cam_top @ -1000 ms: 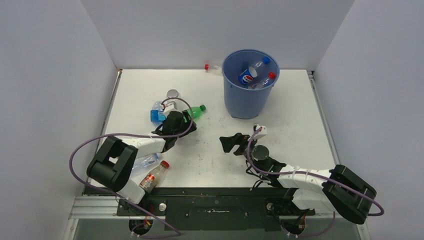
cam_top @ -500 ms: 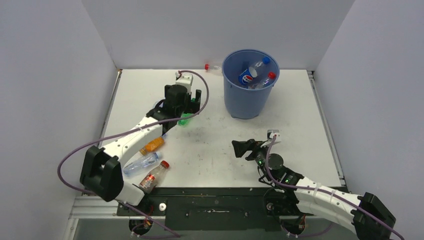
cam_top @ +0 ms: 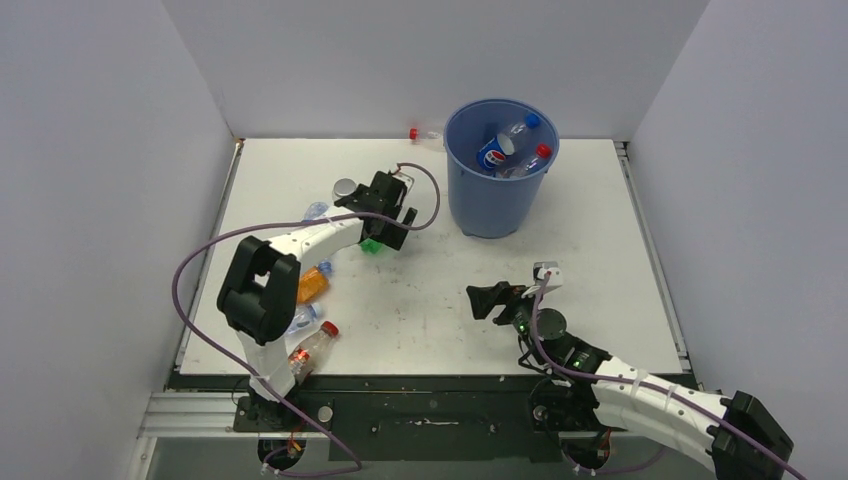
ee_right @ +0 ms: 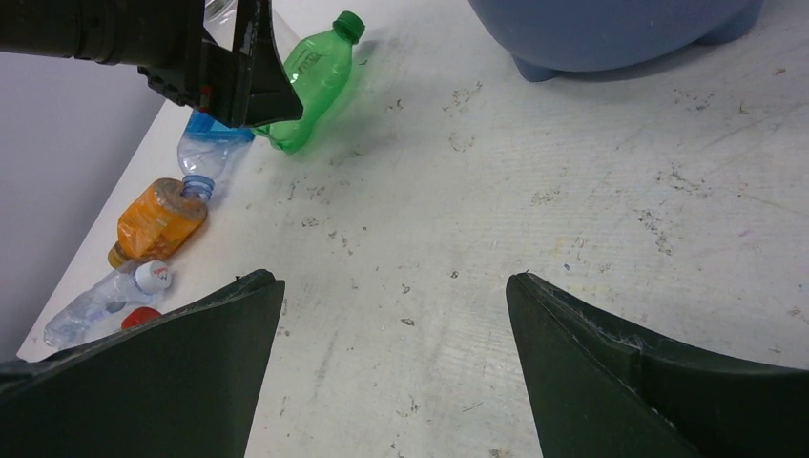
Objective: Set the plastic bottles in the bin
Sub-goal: Pick up the plastic bottle at the center of the board, then place the plastic bottle in the trash bin.
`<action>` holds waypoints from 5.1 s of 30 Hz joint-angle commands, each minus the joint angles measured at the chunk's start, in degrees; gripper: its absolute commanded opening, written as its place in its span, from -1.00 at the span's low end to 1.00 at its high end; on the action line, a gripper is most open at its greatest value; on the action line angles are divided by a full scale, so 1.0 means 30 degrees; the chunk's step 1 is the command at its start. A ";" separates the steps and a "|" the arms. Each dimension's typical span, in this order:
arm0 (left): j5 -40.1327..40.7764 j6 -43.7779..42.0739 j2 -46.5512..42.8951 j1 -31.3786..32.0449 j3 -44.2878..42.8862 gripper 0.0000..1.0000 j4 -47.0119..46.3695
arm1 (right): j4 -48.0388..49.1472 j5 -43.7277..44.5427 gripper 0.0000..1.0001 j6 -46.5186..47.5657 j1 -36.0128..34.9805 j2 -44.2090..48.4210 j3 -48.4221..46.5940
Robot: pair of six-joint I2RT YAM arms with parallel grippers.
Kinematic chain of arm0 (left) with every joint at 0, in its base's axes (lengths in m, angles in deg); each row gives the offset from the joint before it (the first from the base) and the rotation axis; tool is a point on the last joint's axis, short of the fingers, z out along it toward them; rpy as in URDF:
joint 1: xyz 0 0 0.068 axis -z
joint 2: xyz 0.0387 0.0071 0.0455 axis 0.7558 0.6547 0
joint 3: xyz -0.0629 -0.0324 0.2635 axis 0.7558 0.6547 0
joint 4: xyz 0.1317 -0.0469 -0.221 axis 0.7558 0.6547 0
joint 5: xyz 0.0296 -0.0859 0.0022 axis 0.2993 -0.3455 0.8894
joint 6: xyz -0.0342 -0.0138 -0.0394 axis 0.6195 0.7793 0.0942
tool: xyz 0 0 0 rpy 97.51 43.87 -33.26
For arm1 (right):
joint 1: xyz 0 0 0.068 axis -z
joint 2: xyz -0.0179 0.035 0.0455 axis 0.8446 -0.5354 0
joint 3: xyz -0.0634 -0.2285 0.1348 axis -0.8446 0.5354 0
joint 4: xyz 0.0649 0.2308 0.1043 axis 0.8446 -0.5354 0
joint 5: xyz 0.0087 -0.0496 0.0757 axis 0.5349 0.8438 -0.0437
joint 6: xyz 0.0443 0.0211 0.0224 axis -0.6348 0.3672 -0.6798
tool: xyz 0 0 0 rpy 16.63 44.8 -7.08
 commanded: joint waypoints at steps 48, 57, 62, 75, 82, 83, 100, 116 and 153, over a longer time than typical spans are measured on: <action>-1.0519 0.3056 -1.8585 0.0160 0.9555 -1.00 -1.1712 | -0.5926 -0.5657 0.79 0.3782 0.0043 0.2894 -0.9172; -1.7842 0.6348 -2.1871 0.0344 1.7566 -1.00 -2.5450 | -0.1777 -0.9633 0.79 0.2571 0.0021 -0.0022 -1.2936; -1.8545 0.5846 -2.2221 0.0972 1.7588 -1.00 -2.4653 | -0.0105 -1.0616 0.79 0.1499 -0.0055 -0.3028 -1.4475; -1.6957 0.2500 -2.3581 0.2878 1.7241 -1.00 -2.0789 | 0.2556 -1.0472 0.92 -0.0121 -0.0260 -0.6808 -1.5755; -1.6556 0.2392 -2.3624 0.2891 1.7199 -1.00 -2.0626 | 0.2317 -1.0901 0.91 0.0448 -0.0491 -0.7195 -1.6229; -1.6483 0.2371 -2.3622 0.2906 1.7172 -1.00 -2.0558 | 0.2177 -1.0938 0.92 0.0721 -0.0558 -0.7272 -1.6357; -1.5347 0.1752 -2.3804 0.3199 1.7167 -1.00 -1.9807 | 0.0144 -1.1692 0.86 0.2747 -0.1221 -0.8041 -1.8209; -1.5213 0.1735 -2.3598 0.3344 1.7080 -1.00 -1.9660 | -0.6822 -1.1416 0.45 0.4353 -0.1786 -0.9774 -2.2328; -1.0362 0.1968 -2.4822 0.3481 1.7099 0.93 -1.8505 | 0.1589 0.4592 -0.89 1.5188 0.5516 -1.1033 -2.3399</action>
